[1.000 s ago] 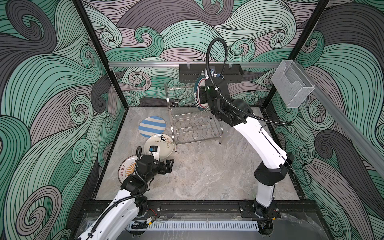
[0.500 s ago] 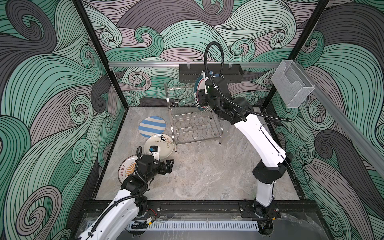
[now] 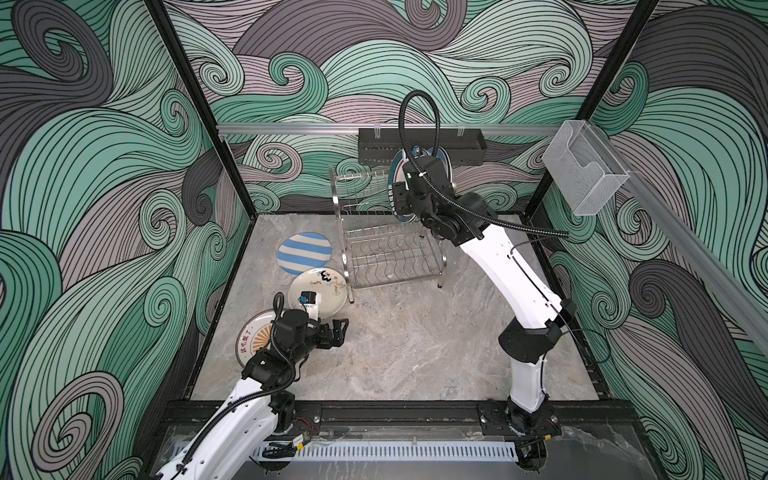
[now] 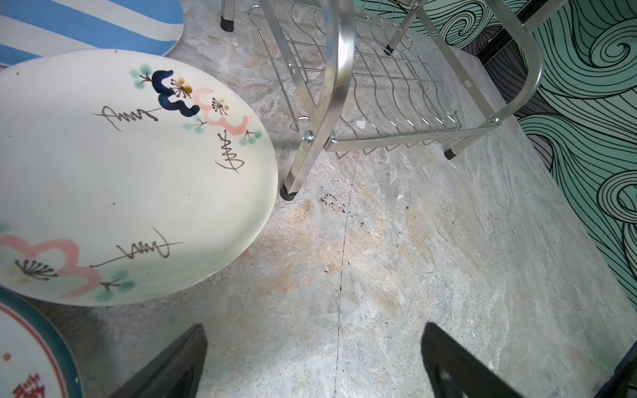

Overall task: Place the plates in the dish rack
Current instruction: 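Lower the green-rimmed plate into the rack slot beside the other plates, then adjust the green-rimmed plate in the rack slot with the right gripper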

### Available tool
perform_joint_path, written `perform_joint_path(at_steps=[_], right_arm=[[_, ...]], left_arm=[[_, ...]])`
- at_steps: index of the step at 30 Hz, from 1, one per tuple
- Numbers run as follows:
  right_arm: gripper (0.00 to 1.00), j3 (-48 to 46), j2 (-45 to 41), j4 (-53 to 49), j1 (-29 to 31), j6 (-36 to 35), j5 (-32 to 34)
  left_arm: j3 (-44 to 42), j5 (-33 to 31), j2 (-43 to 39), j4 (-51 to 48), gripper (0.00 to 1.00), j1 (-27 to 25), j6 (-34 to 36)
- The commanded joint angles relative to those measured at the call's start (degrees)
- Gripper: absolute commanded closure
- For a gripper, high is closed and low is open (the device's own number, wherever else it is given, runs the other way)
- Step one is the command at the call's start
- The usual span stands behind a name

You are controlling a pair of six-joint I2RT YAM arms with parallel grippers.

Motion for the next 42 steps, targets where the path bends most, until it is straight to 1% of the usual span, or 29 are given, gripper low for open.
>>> perform_joint_path(at_steps=[1, 4, 9, 11, 17, 19, 25, 32, 35, 42], right_arm=[[0.40, 3.2, 3.1, -1.8, -0.4, 1.4, -8.2], [0.39, 5.3, 4.6, -2.5, -0.3, 2.2, -10.2], [0.39, 6.4, 4.5, -2.5, -0.3, 2.6, -11.4], [0.39, 7.1, 4.1, -2.5, -0.1, 1.8, -9.8], [0.37, 7.5, 1.3, -2.4, 0.1, -2.1, -0.7], [0.36, 7.5, 0.6, -2.1, 0.2, -3.2, 0.9], [0.35, 7.7, -1.2, 0.6, 0.0, -4.6, -0.9], [0.34, 7.8, -3.0, 1.7, 0.0, -5.1, -0.6], [0.34, 6.6, -3.2, 1.7, -0.1, -4.8, 0.2], [0.34, 3.3, -2.5, 1.7, -0.1, -4.6, 4.8]], left_arm=[[0.3, 0.4, 0.3, 1.0, 0.01, 0.5, 0.8], [0.3, 0.4, 0.3, 1.0, 0.01, 0.6, 0.7], [0.3, 0.3, 0.3, 1.0, 0.01, 0.6, 0.7], [0.4, 0.3, 0.4, 1.0, 0.01, 0.6, 0.7], [0.4, 0.4, 0.5, 1.1, 0.01, 0.6, 0.8], [0.4, 0.3, 0.5, 1.1, 0.01, 0.6, 0.8], [0.5, 0.3, 0.8, 1.2, 0.01, 0.6, 0.7], [0.4, 0.3, 0.7, 1.1, 0.01, 0.6, 0.7], [0.4, 0.4, 0.6, 1.1, 0.01, 0.6, 0.8], [0.3, 0.4, 0.0, 0.9, 0.01, 0.6, 0.7]])
